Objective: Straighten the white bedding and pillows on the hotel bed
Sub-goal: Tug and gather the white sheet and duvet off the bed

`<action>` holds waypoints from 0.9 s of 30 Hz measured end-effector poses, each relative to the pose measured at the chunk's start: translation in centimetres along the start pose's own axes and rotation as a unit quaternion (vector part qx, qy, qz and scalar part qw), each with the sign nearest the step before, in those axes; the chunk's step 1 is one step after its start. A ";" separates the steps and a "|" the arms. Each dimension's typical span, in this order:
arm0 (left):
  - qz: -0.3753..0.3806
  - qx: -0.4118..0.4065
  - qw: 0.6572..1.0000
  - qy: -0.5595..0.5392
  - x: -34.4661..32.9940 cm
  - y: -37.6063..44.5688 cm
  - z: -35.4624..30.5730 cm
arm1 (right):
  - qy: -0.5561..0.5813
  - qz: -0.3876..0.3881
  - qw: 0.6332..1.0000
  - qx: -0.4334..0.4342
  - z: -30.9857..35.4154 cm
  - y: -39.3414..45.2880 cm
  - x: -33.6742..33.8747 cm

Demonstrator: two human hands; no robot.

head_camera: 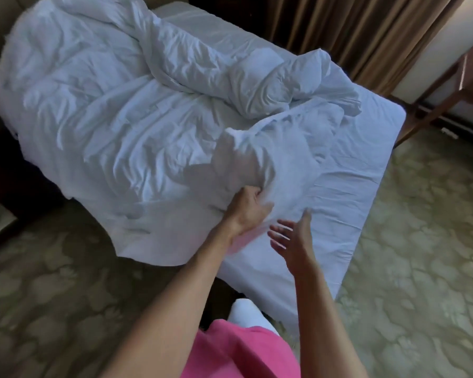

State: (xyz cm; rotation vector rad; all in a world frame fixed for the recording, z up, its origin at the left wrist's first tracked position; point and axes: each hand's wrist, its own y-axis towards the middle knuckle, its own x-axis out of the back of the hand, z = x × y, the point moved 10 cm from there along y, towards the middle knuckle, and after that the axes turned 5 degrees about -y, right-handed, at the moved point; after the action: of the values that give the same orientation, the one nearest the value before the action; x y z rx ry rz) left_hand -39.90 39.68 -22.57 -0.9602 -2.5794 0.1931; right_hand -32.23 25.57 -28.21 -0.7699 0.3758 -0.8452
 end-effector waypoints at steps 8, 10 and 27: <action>0.161 0.035 0.948 0.272 -10.6 -8.2 1.5 | -0.282 0.026 0.956 0.081 3.6 1.1 5.1; 0.130 0.046 0.949 0.282 -11.9 -8.4 0.8 | -0.241 0.029 0.962 0.122 4.1 1.2 7.7; 0.071 0.167 0.943 0.279 -22.1 -6.7 -0.7 | -0.381 0.178 0.901 0.107 -1.2 3.5 20.6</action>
State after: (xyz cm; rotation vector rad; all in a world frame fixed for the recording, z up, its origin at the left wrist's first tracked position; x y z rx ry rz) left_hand -28.35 20.20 -26.90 -0.9110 -1.8880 0.3308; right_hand -18.30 10.41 -31.72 -0.7369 -0.2727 -0.1908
